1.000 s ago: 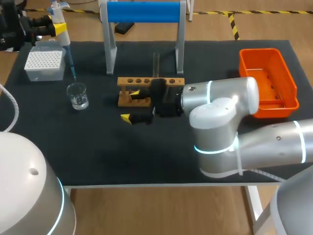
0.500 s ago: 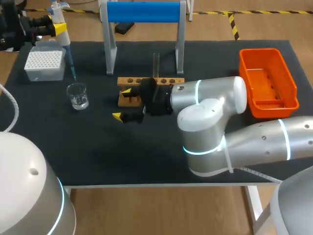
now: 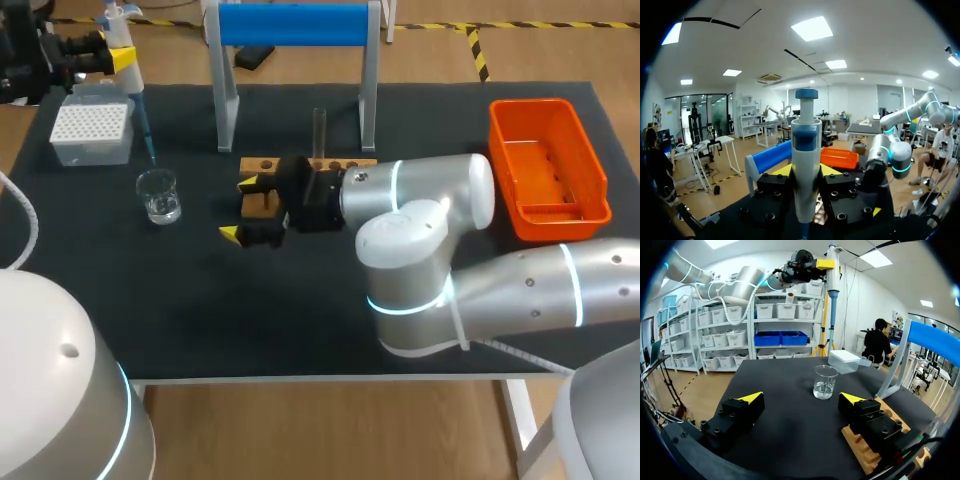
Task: Invert the test tube, pick up the pipette, mount the tip to pipette, aspirate from beaker and dispense into the tube, eject the tip, return the pipette, and cap with the stopper.
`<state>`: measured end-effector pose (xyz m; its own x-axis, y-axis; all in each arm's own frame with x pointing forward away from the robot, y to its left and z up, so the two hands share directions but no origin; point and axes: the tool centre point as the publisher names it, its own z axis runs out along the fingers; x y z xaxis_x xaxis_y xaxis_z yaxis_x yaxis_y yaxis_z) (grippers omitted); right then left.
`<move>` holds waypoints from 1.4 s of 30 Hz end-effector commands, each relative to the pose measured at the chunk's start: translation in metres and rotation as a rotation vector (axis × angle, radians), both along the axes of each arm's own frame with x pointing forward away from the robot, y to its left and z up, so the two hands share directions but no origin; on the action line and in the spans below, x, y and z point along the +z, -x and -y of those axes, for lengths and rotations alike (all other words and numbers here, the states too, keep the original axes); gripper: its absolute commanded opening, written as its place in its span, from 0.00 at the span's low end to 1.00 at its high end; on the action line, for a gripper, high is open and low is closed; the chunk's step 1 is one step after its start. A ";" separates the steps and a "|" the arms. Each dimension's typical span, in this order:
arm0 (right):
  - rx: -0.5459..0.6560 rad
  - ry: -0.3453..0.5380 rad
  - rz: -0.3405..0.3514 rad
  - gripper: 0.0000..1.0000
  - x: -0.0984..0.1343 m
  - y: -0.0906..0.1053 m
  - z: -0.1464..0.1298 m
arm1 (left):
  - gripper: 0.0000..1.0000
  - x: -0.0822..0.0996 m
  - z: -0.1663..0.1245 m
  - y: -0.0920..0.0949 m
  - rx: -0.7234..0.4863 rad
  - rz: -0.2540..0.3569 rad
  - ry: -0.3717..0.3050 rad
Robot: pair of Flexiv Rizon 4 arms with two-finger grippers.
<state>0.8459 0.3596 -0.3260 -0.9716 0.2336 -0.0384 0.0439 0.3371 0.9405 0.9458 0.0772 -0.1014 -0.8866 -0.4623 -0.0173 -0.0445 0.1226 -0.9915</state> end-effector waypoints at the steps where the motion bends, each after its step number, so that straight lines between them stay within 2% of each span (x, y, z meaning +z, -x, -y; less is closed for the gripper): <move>1: 0.000 -0.014 0.004 1.00 -0.003 0.000 0.002 | 0.00 -0.001 0.001 0.001 0.004 0.004 0.001; 33: 0.000 -0.014 0.004 1.00 -0.003 0.000 0.002 | 0.00 -0.001 0.001 0.001 0.004 0.004 0.001; 42: 0.000 -0.014 0.004 1.00 -0.003 0.000 0.002 | 0.00 -0.009 0.004 0.000 -0.001 -0.003 0.003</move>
<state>0.8456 0.3584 -0.3277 -0.9712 0.2350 -0.0387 0.0419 0.3288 0.9435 0.9451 0.0744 -0.1066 -0.8885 -0.4587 -0.0103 -0.0517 0.1223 -0.9911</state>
